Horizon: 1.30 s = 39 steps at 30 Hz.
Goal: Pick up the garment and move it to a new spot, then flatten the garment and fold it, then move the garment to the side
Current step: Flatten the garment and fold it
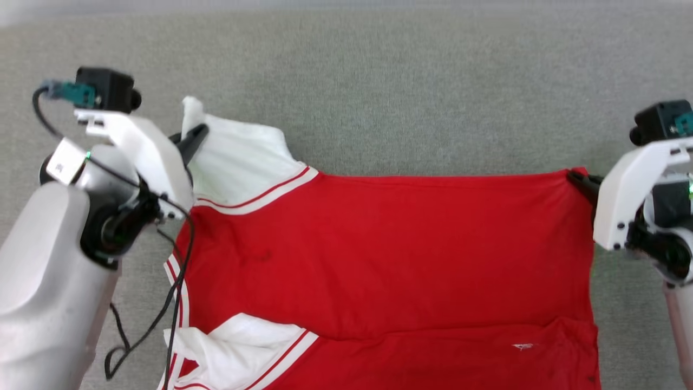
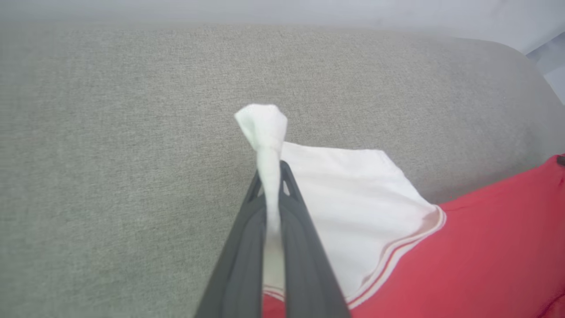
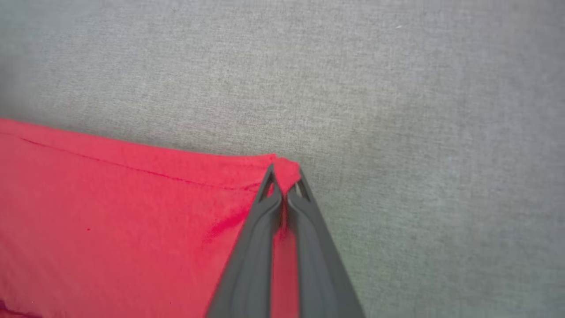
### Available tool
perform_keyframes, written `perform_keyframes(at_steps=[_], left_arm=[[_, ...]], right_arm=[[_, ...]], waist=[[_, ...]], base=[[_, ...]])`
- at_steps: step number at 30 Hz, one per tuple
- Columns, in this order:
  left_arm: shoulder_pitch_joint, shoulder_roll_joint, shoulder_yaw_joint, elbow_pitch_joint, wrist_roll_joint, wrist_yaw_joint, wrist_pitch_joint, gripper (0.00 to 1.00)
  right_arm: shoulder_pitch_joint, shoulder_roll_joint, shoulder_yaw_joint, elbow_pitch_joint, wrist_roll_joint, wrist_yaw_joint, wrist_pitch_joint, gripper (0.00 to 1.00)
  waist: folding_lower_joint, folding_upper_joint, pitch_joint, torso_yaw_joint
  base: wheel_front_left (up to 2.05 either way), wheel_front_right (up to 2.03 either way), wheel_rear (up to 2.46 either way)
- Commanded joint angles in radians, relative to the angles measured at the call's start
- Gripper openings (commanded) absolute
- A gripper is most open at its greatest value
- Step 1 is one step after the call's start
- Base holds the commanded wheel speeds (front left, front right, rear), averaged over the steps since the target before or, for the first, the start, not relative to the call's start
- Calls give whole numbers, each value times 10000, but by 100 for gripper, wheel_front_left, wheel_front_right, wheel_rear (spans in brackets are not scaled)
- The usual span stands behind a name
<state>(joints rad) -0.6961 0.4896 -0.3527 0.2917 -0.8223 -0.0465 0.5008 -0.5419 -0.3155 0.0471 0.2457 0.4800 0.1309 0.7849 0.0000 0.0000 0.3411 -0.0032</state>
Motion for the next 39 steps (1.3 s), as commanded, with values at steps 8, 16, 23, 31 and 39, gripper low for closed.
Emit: perform_keyframes(at_steps=[8,16,23,31,39], left_arm=[[2444,305,361,-1076,-320,554,-574,0],[5206,123,319,-2027,-803,1016,-876,0],[6724,-219,425,-2122,-1132,1308,-1387,0],[7342,-744,406,-1564,-1270,1015,-2247,62],[7147,-1177,438,-1469,-1037,710,-3307,100]], right_arm=[[2286,264,-672,-1386,-440,-6,-620,0],[4625,1026,-1311,-2256,-370,-5,-1044,0],[6023,1745,-1977,-2233,-308,-5,-1698,0],[6825,2240,-1726,-1723,-219,-5,-2924,100],[7087,2218,-1538,-2094,-147,-5,-4310,100]], waist=[[0,0,-1271,84],[0,0,-1898,224],[0,0,-2202,268],[0,0,-2468,168],[0,0,-2831,159]], base=[[0,0,0],[0,0,0],[0,0,0],[0,0,0],[0,0,0]])
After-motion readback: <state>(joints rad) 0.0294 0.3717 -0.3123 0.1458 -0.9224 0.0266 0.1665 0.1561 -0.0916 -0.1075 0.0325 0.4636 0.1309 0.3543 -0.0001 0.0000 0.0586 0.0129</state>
